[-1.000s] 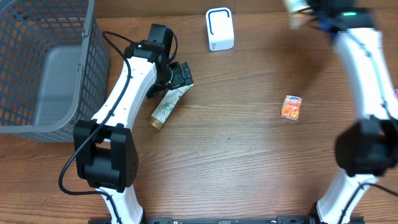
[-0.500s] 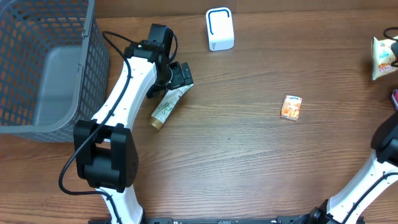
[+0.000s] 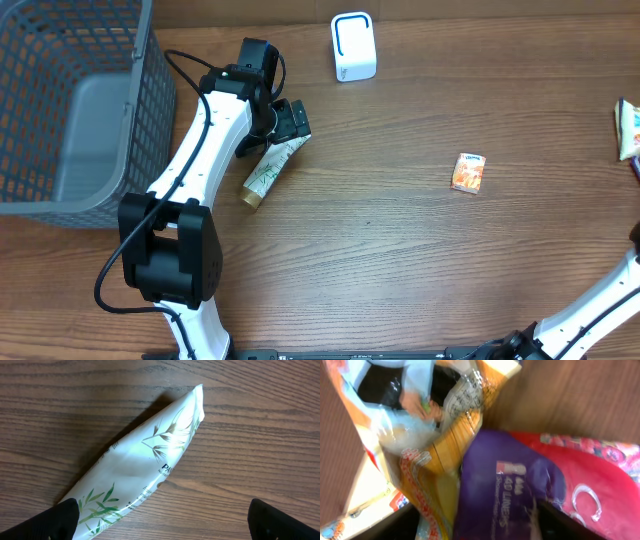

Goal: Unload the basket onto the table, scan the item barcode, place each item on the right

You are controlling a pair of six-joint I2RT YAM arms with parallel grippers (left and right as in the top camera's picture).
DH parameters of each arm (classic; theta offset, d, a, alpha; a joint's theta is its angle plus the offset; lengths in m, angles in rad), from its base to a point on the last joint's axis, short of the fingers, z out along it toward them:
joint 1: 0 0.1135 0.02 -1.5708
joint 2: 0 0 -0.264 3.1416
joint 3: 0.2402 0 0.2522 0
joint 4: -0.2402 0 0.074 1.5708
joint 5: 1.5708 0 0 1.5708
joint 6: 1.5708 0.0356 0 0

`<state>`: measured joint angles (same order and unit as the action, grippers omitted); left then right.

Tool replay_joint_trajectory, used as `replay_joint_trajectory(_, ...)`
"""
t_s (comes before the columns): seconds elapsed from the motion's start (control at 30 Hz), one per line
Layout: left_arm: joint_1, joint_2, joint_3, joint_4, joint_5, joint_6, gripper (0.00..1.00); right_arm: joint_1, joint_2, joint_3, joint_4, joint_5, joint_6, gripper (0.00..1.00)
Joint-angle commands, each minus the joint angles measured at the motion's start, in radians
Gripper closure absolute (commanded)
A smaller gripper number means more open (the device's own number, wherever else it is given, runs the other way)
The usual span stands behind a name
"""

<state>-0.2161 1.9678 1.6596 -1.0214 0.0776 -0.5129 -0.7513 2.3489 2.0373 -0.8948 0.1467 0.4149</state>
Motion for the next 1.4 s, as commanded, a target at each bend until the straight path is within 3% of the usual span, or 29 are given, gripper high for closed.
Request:
replay_joint_trajectory(0.0,-0.007,-0.003,0.018,0.001,-0.007,0.019,0.0,-0.016,-0.013,0.136,-0.09,0.001,-0.001,0.2)
replay_joint_trajectory(0.13,-0.007,-0.003,0.018,0.002,-0.007,0.019,0.0,-0.016,-0.037,0.29,-0.216,-0.118,-0.001,0.15)
replay_joint_trajectory(0.27,-0.007,-0.003,0.018,0.001,-0.007,0.019,0.0,-0.013,-0.076,0.413,-0.303,-0.373,-0.001,0.13)
replay_joint_trajectory(0.43,-0.007,-0.003,0.018,0.002,-0.007,0.019,0.0,0.005,-0.148,0.431,-0.39,-0.843,-0.008,0.11)
replay_joint_trajectory(0.53,-0.007,-0.003,0.018,0.002,-0.007,0.019,0.0,0.053,-0.153,0.431,-0.541,-1.035,-0.171,0.03)
replay_joint_trajectory(0.67,-0.007,-0.003,0.018,0.001,-0.007,0.019,0.0,0.193,-0.145,0.419,-0.792,-0.928,-0.397,0.01)
replay_joint_trajectory(0.8,-0.007,-0.003,0.018,0.002,-0.007,0.019,0.0,0.388,-0.144,0.333,-0.797,-0.739,-0.394,0.04)
replay_joint_trajectory(0.97,-0.006,-0.003,0.018,0.001,-0.007,0.019,0.0,0.648,-0.144,0.2,-0.729,-0.739,-0.248,0.04)
replay_joint_trajectory(1.13,-0.007,-0.003,0.018,0.001,-0.007,0.019,0.0,0.84,-0.146,0.189,-0.677,-0.726,-0.171,0.07)
replay_joint_trajectory(1.27,-0.006,-0.003,0.018,0.002,-0.007,0.019,0.0,0.942,-0.164,0.189,-0.687,-0.499,-0.033,0.07)
replay_joint_trajectory(1.37,-0.007,-0.003,0.018,0.001,-0.007,0.019,0.0,0.963,-0.204,0.189,-0.738,-0.38,-0.007,0.07)
